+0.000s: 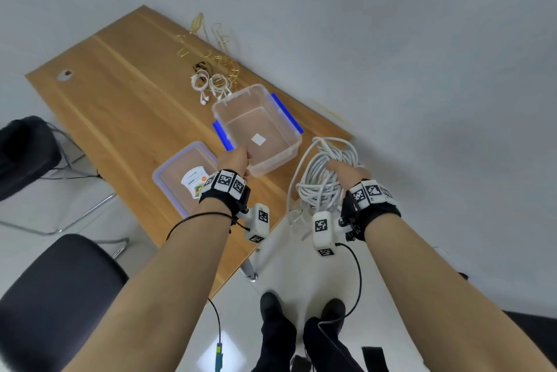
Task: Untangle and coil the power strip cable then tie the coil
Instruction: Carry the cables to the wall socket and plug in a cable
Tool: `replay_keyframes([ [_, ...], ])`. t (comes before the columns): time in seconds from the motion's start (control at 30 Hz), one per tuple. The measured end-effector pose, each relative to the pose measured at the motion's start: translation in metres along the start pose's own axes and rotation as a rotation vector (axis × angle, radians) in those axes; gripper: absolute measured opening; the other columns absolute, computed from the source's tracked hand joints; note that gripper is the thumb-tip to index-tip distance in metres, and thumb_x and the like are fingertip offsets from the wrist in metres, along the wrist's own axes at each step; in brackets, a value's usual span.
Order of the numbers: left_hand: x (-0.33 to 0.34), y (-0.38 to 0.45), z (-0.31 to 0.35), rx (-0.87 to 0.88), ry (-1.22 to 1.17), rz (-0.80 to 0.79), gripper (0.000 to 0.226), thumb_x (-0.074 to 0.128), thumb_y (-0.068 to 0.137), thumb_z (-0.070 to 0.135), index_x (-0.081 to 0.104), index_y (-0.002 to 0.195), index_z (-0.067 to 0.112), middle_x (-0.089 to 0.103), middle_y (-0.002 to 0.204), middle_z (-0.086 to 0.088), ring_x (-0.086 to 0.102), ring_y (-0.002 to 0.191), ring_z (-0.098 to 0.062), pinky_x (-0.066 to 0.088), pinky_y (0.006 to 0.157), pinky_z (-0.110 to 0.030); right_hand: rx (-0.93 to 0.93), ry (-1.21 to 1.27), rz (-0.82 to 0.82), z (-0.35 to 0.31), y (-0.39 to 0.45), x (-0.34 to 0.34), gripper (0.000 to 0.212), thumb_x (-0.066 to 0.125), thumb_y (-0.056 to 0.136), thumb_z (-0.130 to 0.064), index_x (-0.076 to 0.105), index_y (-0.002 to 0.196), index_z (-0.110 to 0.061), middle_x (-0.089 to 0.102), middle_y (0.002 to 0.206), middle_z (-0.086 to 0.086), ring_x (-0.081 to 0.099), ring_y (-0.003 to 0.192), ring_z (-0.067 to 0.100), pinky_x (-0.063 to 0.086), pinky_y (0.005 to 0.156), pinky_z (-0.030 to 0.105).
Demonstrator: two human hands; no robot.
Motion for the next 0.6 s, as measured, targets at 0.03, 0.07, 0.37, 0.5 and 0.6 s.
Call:
replay_keyframes([
  [0.03,-0.005,0.001,-0.003,-0.004,-0.009,0.009,0.014,0.052,0.078,0.024,0.060,0.080,0.012,0.050,0.065,-0.002,0.041,0.048,-0.018,0.034,0.049,-0.025,0.006,-0.005,-0.003,0.001,0.002,0.004,0.089,0.073,0.053,-0.047,0.053,0.131,-0.008,0.060,0.093,0.007,0.062,0.081,0.028,0.048,0.066,0.033],
  [0.07,-0.007,0.002,-0.006,-0.003,-0.018,0.015,0.015,0.053,0.080,0.024,0.060,0.079,0.011,0.048,0.064,-0.002,0.040,0.048,-0.018,0.033,0.049,-0.025,0.010,-0.007,-0.003,0.002,0.004,0.006,0.092,0.073,0.052,-0.047,0.052,0.132,-0.008,0.061,0.100,0.009,0.063,0.086,0.030,0.050,0.073,0.037],
  [0.37,-0.017,0.008,-0.021,-0.016,-0.022,0.046,0.020,0.053,0.085,0.026,0.065,0.085,0.011,0.053,0.070,-0.003,0.046,0.054,-0.018,0.038,0.052,-0.026,-0.001,-0.063,0.008,0.007,0.013,0.010,0.083,0.075,0.066,-0.045,0.050,0.136,-0.007,0.061,0.117,0.014,0.061,0.094,0.032,0.044,0.072,0.035],
  [0.5,0.006,0.001,-0.021,-0.009,-0.031,-0.009,0.012,0.053,0.078,0.021,0.059,0.077,0.011,0.046,0.063,-0.004,0.038,0.046,-0.018,0.031,0.044,-0.022,0.021,-0.045,0.016,0.012,0.013,0.003,0.083,0.075,0.066,-0.046,0.051,0.135,-0.007,0.061,0.116,0.014,0.060,0.092,0.032,0.046,0.070,0.034],
  [0.6,0.053,-0.015,-0.022,0.022,-0.001,-0.125,0.012,0.053,0.073,0.023,0.059,0.075,0.013,0.046,0.058,-0.002,0.039,0.046,-0.018,0.032,0.045,-0.021,0.044,-0.009,0.042,0.019,0.012,-0.013,0.087,0.074,0.059,-0.048,0.053,0.132,-0.008,0.063,0.111,0.013,0.063,0.093,0.032,0.052,0.081,0.040],
])
Point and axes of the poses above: each hand's wrist, its own y-axis towards the middle knuckle, its own x-axis out of the palm, z = x × y, the point moved 6 cm from there along y, towards the middle knuckle
